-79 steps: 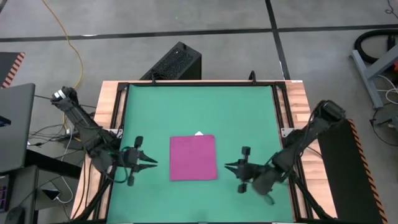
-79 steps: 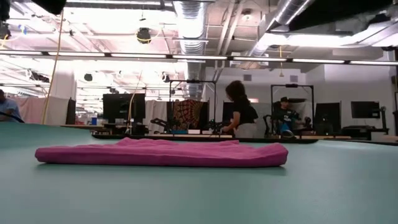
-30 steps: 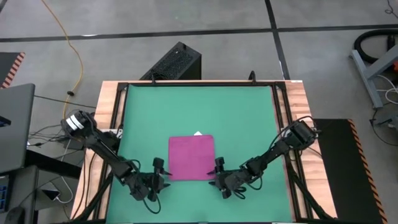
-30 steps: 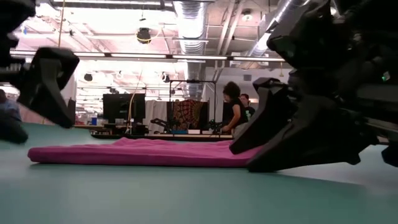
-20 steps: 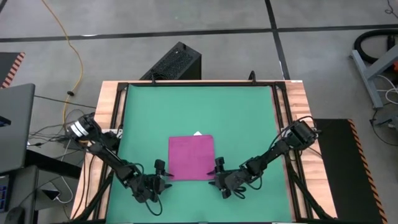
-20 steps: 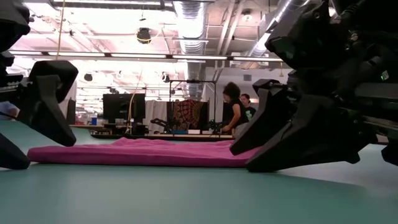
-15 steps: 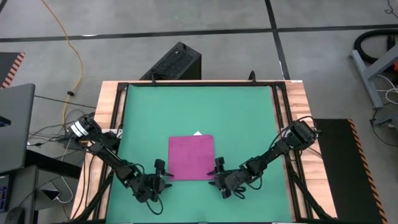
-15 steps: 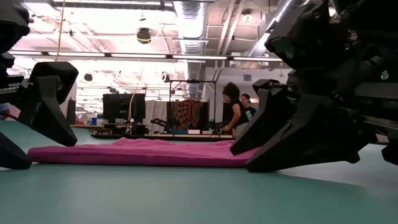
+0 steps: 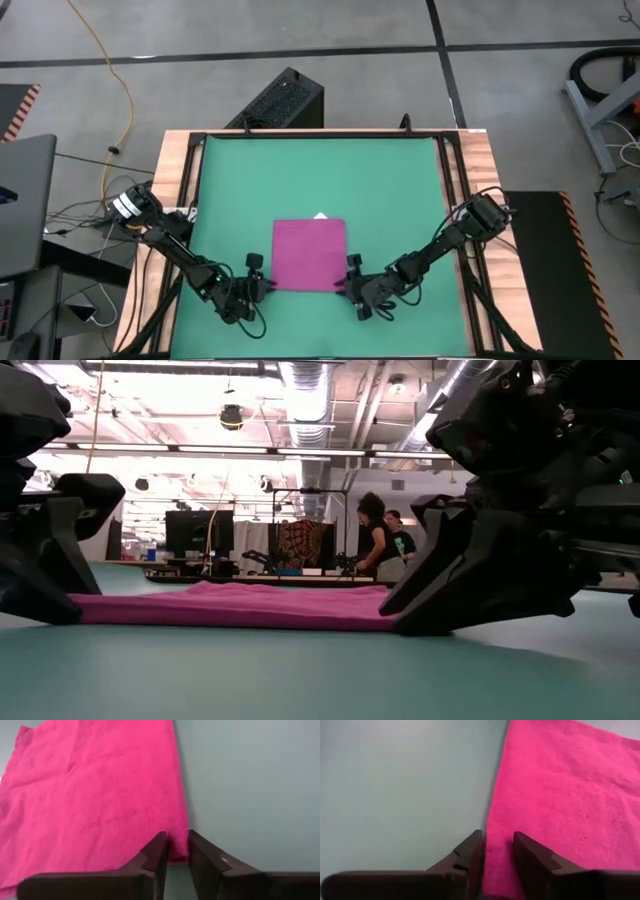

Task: Roll towel
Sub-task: Roll the violet towel

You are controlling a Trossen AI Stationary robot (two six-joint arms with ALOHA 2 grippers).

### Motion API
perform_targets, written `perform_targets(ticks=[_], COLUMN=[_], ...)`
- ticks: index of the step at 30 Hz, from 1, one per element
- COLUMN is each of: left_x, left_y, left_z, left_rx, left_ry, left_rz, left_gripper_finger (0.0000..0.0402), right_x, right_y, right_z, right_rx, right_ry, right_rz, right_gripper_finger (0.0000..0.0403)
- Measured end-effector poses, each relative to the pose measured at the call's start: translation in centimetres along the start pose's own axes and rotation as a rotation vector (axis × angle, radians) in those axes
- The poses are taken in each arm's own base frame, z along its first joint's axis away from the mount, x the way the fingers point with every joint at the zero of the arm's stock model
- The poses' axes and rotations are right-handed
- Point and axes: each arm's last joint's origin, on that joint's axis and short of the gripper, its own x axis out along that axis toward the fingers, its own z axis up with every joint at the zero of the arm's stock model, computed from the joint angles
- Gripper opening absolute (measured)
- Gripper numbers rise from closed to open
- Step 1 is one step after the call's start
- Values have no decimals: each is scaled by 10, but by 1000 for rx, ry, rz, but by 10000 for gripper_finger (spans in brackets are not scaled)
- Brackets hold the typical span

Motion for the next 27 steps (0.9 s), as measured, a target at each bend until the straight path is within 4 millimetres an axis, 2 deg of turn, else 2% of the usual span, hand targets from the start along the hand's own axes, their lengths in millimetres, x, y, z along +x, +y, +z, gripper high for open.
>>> perform_targets(ticks=[7,13,22,27], left_x=[0,-1,-4,-5], left_y=[-1,-5,-11,-10], left_z=[3,17,35,44], left_rx=[-16,2,-16,-32], left_ry=[-28,-43,-60,-66], left_rz=[-9,-29,-52,-53], left_gripper_finger=[6,1,0,0], right_x=[0,-7,-26,-28], right_y=[1,2,0,-4], right_z=[0,8,23,24], right_rx=[6,27,67,109], right_ry=[-9,-44,-72,-56], right_rz=[1,2,22,19], right_gripper_finger=[66,15,15,13])
